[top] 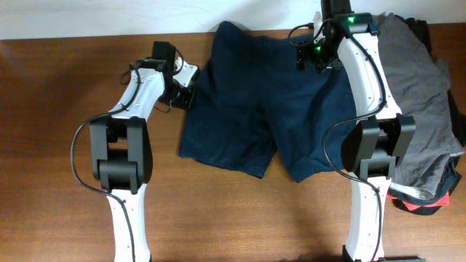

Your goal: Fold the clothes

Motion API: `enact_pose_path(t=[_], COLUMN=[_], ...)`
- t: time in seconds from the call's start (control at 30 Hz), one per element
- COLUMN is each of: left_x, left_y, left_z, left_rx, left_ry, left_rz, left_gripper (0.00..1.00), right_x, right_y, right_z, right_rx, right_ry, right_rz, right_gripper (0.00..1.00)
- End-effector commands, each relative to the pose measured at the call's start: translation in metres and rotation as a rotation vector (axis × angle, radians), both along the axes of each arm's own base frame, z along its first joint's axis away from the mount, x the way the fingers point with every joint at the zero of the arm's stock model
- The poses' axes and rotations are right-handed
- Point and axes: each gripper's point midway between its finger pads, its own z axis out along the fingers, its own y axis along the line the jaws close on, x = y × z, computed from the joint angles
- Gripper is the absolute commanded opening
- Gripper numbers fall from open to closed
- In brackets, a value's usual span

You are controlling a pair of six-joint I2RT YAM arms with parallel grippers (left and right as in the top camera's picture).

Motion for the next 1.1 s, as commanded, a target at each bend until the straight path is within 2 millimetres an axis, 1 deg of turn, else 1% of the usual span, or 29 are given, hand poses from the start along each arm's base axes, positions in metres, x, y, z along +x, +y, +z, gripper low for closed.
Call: enact_pose_path(t=[0.0,0.1,0.2,0.33,0.4,0.5,0.57,0.63,0.7,0.73,0.8,0.83,0.9,0.93,1.0,1.03,1.07], left_x=[-0.01,-0.011,-0.016,-0.028,-0.034,-0.044,-0.049,-0.054,-0.058,-0.06,-0.063,-0.063,-0.062,-0.06,-0.055,-0.05,-0.046], left_y=[0.012,0.039,0.061,0.105,0.128,0.156,0.17,0.178,0.182,0.183,0.183,0.183,0.182,0.182,0.181,0.181,0.18], left_z=[-0.03,-0.027,-0.023,-0.014,-0.008,0.0,0.004,0.006,0.007,0.007,0.009,0.01,0.017,0.022,0.037,0.05,0.058], left_rx=[0.126,0.215,0.217,0.207,0.203,0.2,0.196,0.169,0.146,0.133,0.116,0.108,0.107,0.106,0.105,0.102,0.101], left_ry=[0.07,0.091,0.133,0.21,0.237,0.266,0.281,0.299,0.322,0.331,0.339,0.34,0.333,0.324,0.291,0.255,0.231], left_rz=[0.061,0.184,0.299,0.493,0.546,0.606,0.637,0.649,0.664,0.659,0.644,0.638,0.628,0.625,0.615,0.601,0.595], left_gripper=[0.01,0.01,0.01,0.01,0.01,0.01,0.01,0.02,0.13,0.27,0.47,0.53,0.59,0.61,0.62,0.62,0.63], right_x=[0.003,0.003,0.003,0.002,0.001,-0.002,-0.004,-0.008,-0.013,-0.016,-0.023,-0.027,-0.036,-0.04,-0.049,-0.055,-0.059], right_y=[-0.002,-0.002,-0.002,-0.001,-0.001,-0.002,-0.002,-0.001,0.0,0.002,0.007,0.008,0.013,0.016,0.022,0.026,0.03], right_z=[0.023,0.023,0.023,0.02,0.017,0.009,0.003,-0.004,-0.013,-0.018,-0.026,-0.03,-0.037,-0.039,-0.043,-0.044,-0.044], right_rx=[0.005,0.005,0.007,0.009,0.008,0.009,0.014,0.018,0.022,0.029,0.043,0.041,0.037,0.035,0.031,0.028,0.025], right_ry=[-0.052,-0.051,-0.05,-0.042,-0.032,-0.008,0.011,0.035,0.064,0.08,0.114,0.132,0.169,0.187,0.221,0.242,0.258], right_rz=[-0.003,-0.003,-0.009,-0.013,-0.013,-0.021,-0.035,-0.037,-0.033,-0.03,-0.021,-0.018,-0.008,-0.002,0.014,0.023,0.031], right_gripper=[0.75,0.75,0.75,0.75,0.75,0.75,0.75,0.75,0.75,0.75,0.75,0.75,0.75,0.74,0.74,0.74,0.74])
